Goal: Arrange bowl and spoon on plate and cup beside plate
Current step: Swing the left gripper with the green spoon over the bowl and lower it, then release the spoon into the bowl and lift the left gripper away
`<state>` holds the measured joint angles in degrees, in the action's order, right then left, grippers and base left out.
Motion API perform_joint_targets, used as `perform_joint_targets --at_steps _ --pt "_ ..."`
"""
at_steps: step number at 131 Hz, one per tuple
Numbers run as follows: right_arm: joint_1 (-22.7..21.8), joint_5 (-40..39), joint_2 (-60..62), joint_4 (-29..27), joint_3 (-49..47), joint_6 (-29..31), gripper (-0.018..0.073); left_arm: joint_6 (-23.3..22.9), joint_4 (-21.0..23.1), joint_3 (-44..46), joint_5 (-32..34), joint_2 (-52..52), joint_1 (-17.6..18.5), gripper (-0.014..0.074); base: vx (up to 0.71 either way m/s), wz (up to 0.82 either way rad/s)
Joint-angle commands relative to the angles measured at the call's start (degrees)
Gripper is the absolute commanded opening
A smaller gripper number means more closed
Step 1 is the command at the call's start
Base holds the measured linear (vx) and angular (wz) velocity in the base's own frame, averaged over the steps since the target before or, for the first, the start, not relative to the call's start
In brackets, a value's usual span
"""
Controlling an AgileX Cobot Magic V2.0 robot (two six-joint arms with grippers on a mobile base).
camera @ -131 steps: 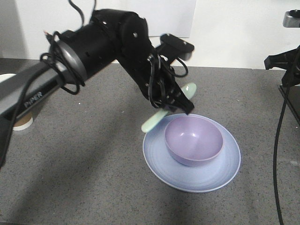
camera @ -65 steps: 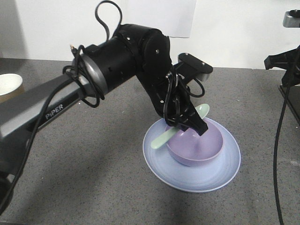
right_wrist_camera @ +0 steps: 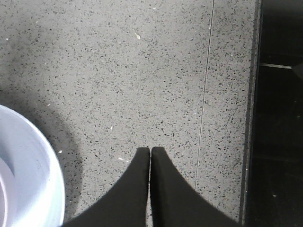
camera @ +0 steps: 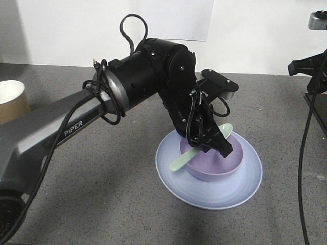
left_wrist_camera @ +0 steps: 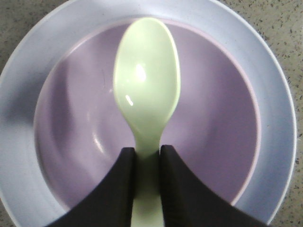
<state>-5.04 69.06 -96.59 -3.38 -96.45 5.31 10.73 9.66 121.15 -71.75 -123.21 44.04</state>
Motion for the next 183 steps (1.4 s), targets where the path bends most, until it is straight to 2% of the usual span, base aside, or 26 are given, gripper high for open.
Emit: perform_joint_targets --at_steps 1,65,102,124,141,154,183 --pt "-0.2 -1.8 2.8 0.0 -1.6 0.2 -0.0008 -0.7 1.1 1.8 1.1 3.6 0.2 0.0034 0.00 0.00" --pt "-0.2 -1.8 2.8 0.0 -1.6 0.2 -0.0008 -1.9 1.0 1.8 1.2 3.6 0.2 0.0244 0.00 0.00" --pt "-0.2 -1.8 2.8 0.0 -1.6 0.2 -0.0008 -2.1 0.9 1.8 2.3 4.2 0.1 0.0254 0.00 0.00" --pt "-0.2 -1.8 2.8 0.0 -1.6 0.2 -0.0008 -2.1 -1.0 1.8 4.0 6.4 -0.3 0.0254 0.00 0.00" --pt "-0.2 -1.7 2.8 0.0 -1.6 0.2 -0.0008 -4.8 -3.5 1.8 4.1 8.7 -2.4 0.0254 0.00 0.00" --pt "-0.2 -1.6 2.8 0.0 -1.6 0.2 -0.0008 -7.2 -4.9 1.8 3.8 10.5 -5.7 0.0254 0.00 0.00" --pt "-0.2 -1.6 2.8 0.0 -1.6 0.2 -0.0008 -7.7 -5.5 1.8 3.7 14.3 -12.9 0.0254 0.00 0.00"
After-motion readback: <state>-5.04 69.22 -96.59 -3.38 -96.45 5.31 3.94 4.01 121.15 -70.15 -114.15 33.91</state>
